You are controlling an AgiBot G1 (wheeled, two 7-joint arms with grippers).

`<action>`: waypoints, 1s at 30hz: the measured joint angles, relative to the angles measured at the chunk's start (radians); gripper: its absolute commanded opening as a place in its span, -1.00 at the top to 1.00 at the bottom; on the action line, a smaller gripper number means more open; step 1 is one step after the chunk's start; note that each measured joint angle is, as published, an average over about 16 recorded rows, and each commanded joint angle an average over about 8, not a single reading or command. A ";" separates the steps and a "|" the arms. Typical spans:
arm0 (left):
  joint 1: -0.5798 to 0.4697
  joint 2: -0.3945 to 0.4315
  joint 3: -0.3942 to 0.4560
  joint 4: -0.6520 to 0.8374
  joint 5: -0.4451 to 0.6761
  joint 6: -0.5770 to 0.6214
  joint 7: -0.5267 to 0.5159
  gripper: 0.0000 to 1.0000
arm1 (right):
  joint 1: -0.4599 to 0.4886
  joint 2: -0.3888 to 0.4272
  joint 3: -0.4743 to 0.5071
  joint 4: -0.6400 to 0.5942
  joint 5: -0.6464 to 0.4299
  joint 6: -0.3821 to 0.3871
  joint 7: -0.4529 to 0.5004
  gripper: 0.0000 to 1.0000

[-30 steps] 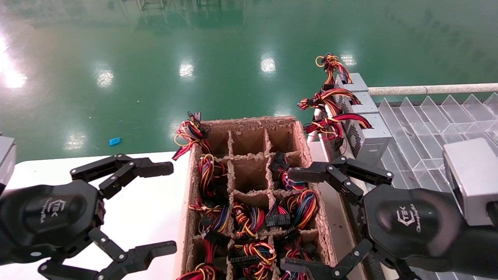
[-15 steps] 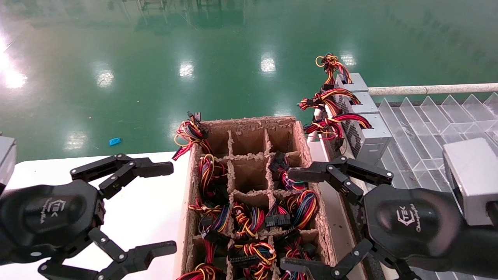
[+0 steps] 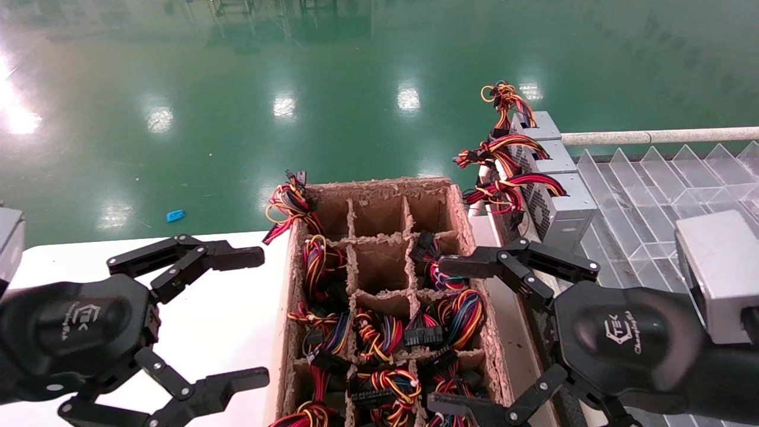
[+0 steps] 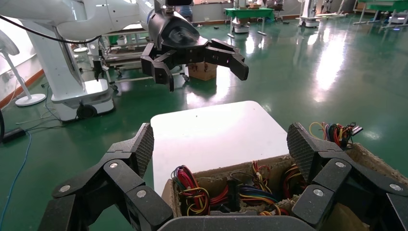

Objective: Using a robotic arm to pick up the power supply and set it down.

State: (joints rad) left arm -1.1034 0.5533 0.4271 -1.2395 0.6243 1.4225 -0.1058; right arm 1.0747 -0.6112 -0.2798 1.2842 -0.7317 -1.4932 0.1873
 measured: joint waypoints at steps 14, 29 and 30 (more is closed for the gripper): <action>0.000 0.000 0.000 0.000 0.000 0.000 0.000 -1.00 | 0.000 0.000 0.000 0.000 0.000 0.000 0.000 -1.00; 0.000 0.000 0.000 0.000 0.000 0.000 0.000 -1.00 | 0.000 0.000 0.000 0.000 0.000 0.000 0.000 -1.00; 0.000 0.000 0.000 0.000 0.000 0.000 0.000 -1.00 | 0.000 0.000 0.000 0.000 0.000 0.000 0.000 -1.00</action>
State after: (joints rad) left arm -1.1034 0.5533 0.4271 -1.2395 0.6243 1.4225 -0.1058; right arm 1.0747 -0.6112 -0.2798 1.2842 -0.7316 -1.4932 0.1873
